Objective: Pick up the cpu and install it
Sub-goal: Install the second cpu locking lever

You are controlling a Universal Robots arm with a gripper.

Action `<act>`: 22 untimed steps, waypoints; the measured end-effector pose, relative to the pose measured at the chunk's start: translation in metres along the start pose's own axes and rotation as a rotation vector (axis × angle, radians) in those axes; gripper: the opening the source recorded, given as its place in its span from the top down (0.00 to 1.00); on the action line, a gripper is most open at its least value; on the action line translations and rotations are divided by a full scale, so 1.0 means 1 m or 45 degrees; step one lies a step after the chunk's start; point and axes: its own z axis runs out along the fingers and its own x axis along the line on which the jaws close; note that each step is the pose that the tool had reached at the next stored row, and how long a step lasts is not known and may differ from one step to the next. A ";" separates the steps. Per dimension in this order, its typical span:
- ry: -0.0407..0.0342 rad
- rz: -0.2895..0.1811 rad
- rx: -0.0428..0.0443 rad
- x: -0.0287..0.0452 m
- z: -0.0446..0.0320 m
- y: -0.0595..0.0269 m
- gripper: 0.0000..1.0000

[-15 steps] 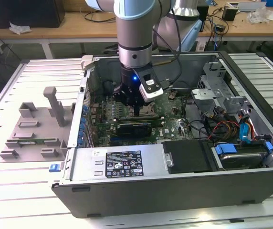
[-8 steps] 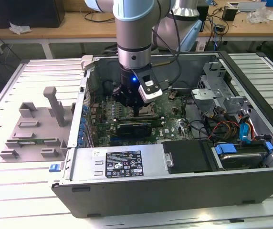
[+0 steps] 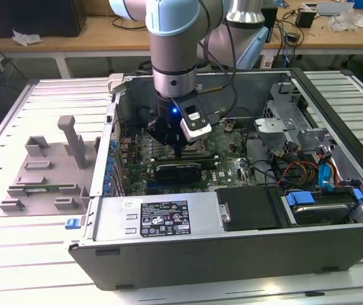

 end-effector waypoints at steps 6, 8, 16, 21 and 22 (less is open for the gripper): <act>0.0033 0.002 -0.079 0.0018 0.0012 -0.0130 0.89; 0.0045 0.002 -0.093 0.0018 0.0014 -0.0163 0.89; 0.0103 0.002 -0.199 0.0121 0.0047 -0.0220 0.89; 0.0139 0.002 -0.252 0.0137 0.0090 -0.0291 0.89; 0.0147 0.003 -0.262 0.0137 0.0098 -0.0295 0.89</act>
